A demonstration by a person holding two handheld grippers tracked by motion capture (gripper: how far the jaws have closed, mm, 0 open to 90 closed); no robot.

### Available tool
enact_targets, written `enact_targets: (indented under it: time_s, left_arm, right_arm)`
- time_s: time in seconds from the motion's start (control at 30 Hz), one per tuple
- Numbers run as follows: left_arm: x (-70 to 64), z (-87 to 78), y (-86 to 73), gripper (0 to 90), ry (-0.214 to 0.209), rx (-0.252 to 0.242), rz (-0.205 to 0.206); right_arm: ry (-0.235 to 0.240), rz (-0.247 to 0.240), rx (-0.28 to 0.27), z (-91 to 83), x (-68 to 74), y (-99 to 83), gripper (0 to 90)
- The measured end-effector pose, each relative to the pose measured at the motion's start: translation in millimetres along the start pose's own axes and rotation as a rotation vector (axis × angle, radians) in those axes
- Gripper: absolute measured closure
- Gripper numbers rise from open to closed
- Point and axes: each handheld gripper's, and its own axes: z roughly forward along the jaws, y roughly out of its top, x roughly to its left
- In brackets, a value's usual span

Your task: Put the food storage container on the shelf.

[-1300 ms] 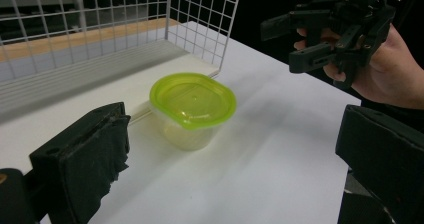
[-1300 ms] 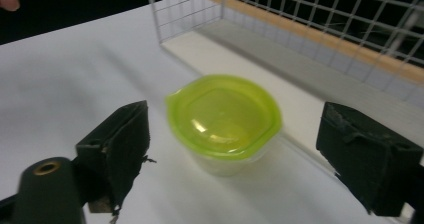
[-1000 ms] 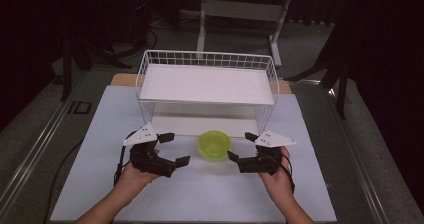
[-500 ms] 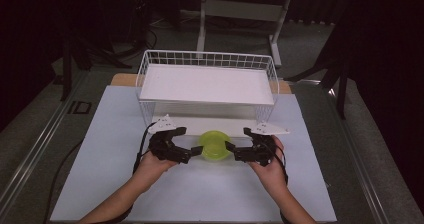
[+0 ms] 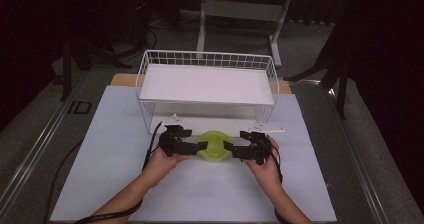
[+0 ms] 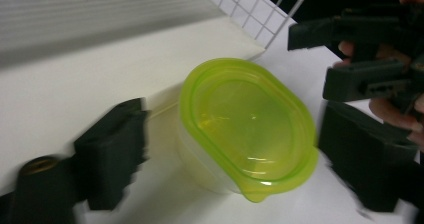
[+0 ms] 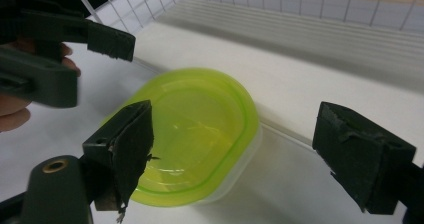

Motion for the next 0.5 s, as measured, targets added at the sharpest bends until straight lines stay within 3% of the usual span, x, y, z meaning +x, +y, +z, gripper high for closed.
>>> enact_targets:
  time_s: [0.23, 0.3, 0.5]
  left_arm:
    - [12.1, 7.8, -7.2, 31.9, 0.008, 0.015, -0.068]
    - [14.5, 9.3, -8.9, 33.5, -0.008, 0.030, -0.080]
    - [14.0, 15.5, -12.0, 46.4, -0.022, 0.077, -0.071]
  right_arm:
    - [0.006, 0.016, 0.034, 6.8, -1.2, -4.2, 23.0]
    - [0.007, 0.026, 0.040, 8.1, -1.1, -4.9, 26.3]
    - [0.001, 0.067, 0.059, 13.1, -4.5, -6.8, 32.1]
